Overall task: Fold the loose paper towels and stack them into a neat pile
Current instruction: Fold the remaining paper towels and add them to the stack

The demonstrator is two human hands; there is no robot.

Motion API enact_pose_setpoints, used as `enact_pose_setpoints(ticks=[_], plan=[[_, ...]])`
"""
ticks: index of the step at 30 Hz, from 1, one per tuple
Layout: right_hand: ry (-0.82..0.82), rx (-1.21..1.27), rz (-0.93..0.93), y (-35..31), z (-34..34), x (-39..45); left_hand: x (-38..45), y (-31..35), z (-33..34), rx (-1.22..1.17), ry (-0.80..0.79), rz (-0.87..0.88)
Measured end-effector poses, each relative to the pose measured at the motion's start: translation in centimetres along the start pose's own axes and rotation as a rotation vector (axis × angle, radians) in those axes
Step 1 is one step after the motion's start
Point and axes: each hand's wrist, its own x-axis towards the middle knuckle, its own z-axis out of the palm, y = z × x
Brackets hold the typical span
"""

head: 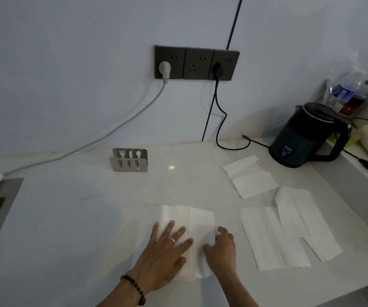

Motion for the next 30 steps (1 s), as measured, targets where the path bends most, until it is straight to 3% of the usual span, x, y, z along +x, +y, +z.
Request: enact_pose_setpoints(ticks=[4, 8, 10, 13, 15, 18, 22, 26, 30], plan=[[-0.081, 0.335, 0.103, 0.5, -1.3, 0.0, 0.1, -0.1, -0.2, -0.013, -0.014, -0.023], [-0.155, 0.51, -0.021, -0.9, -3.4, -1.3, 1.1, 0.0, -1.6, -0.132, 0.128, -0.065], [-0.25, 0.49, -0.129, -2.0, -3.9, -2.1, 1.9, 0.6, -3.4, -0.406, 0.216, -0.18], [-0.456, 0.461, -0.278, -3.2, -4.1, -3.0, 2.9, 1.0, -6.2, -1.091, 0.213, -0.562], [-0.504, 0.502, -0.282, -3.3, -4.0, -3.2, 3.2, 0.5, -6.5, -1.221, 0.214, -0.674], [-0.399, 0.474, -0.247, -2.2, -3.0, -2.3, 3.0, -0.5, -5.9, -1.155, 0.189, -0.716], [-0.27, 0.075, -0.411, -0.5, -1.5, -1.0, 2.5, -1.0, -5.2, -0.983, 0.161, -0.756], [-0.292, -0.177, -0.583, -0.2, -0.8, -0.4, 2.3, -0.9, -5.0, -0.836, 0.171, -0.77], [-0.308, -0.253, -0.587, -0.1, -0.5, 0.0, 2.1, -0.9, -4.6, -0.713, 0.157, -0.745]])
